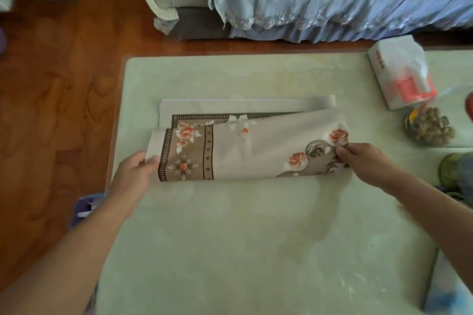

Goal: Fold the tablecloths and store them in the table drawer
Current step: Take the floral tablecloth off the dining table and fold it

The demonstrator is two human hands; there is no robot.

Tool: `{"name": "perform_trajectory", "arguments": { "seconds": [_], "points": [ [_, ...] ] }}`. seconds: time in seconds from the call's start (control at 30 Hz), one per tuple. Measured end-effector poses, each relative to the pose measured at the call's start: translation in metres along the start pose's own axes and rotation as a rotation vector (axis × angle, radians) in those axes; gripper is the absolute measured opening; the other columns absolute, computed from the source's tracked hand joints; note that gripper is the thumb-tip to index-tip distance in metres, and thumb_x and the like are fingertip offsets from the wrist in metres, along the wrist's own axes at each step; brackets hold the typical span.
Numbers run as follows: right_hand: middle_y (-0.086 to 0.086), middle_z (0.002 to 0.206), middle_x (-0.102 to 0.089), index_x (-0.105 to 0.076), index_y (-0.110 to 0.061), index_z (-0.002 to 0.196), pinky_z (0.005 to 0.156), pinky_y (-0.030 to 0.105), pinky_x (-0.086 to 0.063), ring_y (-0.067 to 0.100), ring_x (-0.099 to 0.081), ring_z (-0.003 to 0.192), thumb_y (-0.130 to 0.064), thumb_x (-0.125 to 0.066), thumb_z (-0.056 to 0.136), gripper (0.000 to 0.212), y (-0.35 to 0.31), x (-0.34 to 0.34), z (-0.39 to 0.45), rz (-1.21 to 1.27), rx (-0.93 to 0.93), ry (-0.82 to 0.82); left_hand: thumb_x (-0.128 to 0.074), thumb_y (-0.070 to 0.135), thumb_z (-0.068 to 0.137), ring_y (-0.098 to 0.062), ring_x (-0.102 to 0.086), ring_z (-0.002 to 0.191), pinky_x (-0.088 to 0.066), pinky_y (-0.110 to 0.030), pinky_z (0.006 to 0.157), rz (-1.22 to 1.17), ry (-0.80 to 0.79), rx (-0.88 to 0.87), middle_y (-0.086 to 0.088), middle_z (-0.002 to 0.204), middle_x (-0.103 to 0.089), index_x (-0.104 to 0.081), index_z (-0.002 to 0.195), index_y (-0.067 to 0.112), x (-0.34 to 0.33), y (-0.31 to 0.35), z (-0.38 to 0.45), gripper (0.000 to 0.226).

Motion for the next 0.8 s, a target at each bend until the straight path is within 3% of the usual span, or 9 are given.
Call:
{"name": "perform_trajectory", "arguments": {
  "seconds": [0.07, 0.13, 0.23, 0.3, 0.43, 0.53, 0.67, 0.77, 0.8],
  "points": [
    [0.009, 0.082, -0.067, -0.069, -0.008, 0.084, 0.065, 0.031, -0.041, 0.027, -0.059, 0.079, -0.031, -0.053, 0.102, 0.034, 0.009, -0.005, -0.012, 0.025, -0.101, -0.092, -0.058, 0.042, 0.093, -0.025, -0.048, 0.059, -0.035, -0.039, 0.058, 0.157, 0.031, -0.086, -0.006, 0.062, -0.052, -0.049, 0.072, 0.012, 0.006, 0.001, -0.017, 0.038],
    [0.01, 0.088, -0.069, -0.068, -0.007, 0.086, 0.069, 0.032, -0.042, 0.028, -0.062, 0.084, -0.032, -0.054, 0.102, 0.032, 0.019, -0.017, -0.03, -0.046, -0.166, -0.165, -0.06, 0.031, 0.1, -0.027, -0.053, 0.059, -0.037, -0.036, 0.056, 0.222, 0.017, -0.091, -0.005, 0.061, -0.055, -0.051, 0.073, 0.013, 0.004, -0.01, -0.037, 0.034],
    [0.007, 0.089, -0.069, -0.065, -0.013, 0.088, 0.073, 0.034, -0.047, 0.028, -0.063, 0.085, -0.047, -0.057, 0.097, 0.036, 0.024, -0.036, -0.041, -0.008, -0.229, -0.11, -0.064, 0.037, 0.097, -0.03, -0.073, 0.079, -0.054, -0.042, 0.075, -0.06, -0.173, 0.311, -0.006, 0.083, -0.076, -0.069, 0.094, 0.02, -0.01, -0.046, -0.058, 0.019],
    [0.006, 0.081, -0.063, -0.06, -0.012, 0.084, 0.07, 0.037, -0.044, 0.033, -0.06, 0.084, -0.054, -0.054, 0.095, 0.044, 0.024, -0.043, -0.041, 0.062, -0.285, 0.084, -0.061, 0.03, 0.101, -0.031, -0.072, 0.078, -0.052, -0.042, 0.073, -0.172, -0.133, 0.466, -0.008, 0.085, -0.077, -0.07, 0.093, 0.017, -0.016, -0.063, -0.059, 0.018],
    [0.01, 0.081, -0.059, -0.054, -0.009, 0.084, 0.068, 0.038, -0.033, 0.032, -0.049, 0.08, -0.038, -0.052, 0.1, 0.034, 0.021, -0.051, -0.038, -0.027, -0.224, 0.338, -0.059, 0.009, 0.096, -0.025, -0.049, 0.061, -0.032, -0.037, 0.06, -0.082, 0.134, 0.387, -0.012, 0.063, -0.056, -0.055, 0.074, 0.003, -0.022, -0.056, -0.075, 0.024],
    [0.013, 0.083, -0.057, -0.047, -0.011, 0.089, 0.066, 0.039, -0.031, 0.036, -0.049, 0.075, -0.039, -0.044, 0.103, 0.032, 0.011, -0.056, -0.04, -0.148, -0.14, 0.348, -0.059, 0.005, 0.095, -0.029, -0.049, 0.064, -0.033, -0.037, 0.061, -0.05, 0.25, 0.388, -0.021, 0.071, -0.058, -0.054, 0.076, -0.006, -0.022, -0.059, -0.101, 0.022],
    [0.027, 0.089, -0.065, -0.035, -0.011, 0.09, 0.063, 0.042, -0.035, 0.047, -0.06, 0.081, -0.04, -0.032, 0.106, 0.033, 0.0, -0.057, -0.033, -0.282, -0.073, 0.311, -0.054, 0.01, 0.1, -0.026, -0.048, 0.066, -0.03, -0.039, 0.06, 0.117, 0.317, 0.361, -0.01, 0.069, -0.053, -0.052, 0.074, 0.001, -0.025, -0.059, -0.102, 0.028],
    [0.03, 0.089, -0.064, -0.033, -0.011, 0.091, 0.063, 0.042, -0.035, 0.047, -0.059, 0.082, -0.04, -0.028, 0.107, 0.033, -0.002, -0.058, -0.027, -0.312, -0.089, 0.294, -0.056, 0.009, 0.096, -0.037, -0.055, 0.094, -0.042, -0.041, 0.074, 0.297, 0.379, 0.252, -0.016, 0.096, -0.059, -0.057, 0.095, 0.002, -0.027, -0.047, -0.1, 0.007],
    [0.03, 0.089, -0.064, -0.032, -0.011, 0.091, 0.063, 0.042, -0.035, 0.047, -0.059, 0.082, -0.039, -0.027, 0.107, 0.033, -0.003, -0.059, -0.026, -0.324, -0.082, 0.291, -0.06, 0.011, 0.094, -0.04, -0.052, 0.107, -0.046, -0.048, 0.083, 0.425, 0.403, 0.202, -0.023, 0.114, -0.056, -0.058, 0.11, 0.002, -0.029, -0.042, -0.101, 0.018]
  ]
}}
Point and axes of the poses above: each hand's wrist, its own z-axis towards the middle knuckle, its own x-axis out of the back of the hand, y = z × x, the point moved 4 cm from there along z, towards the middle knuckle
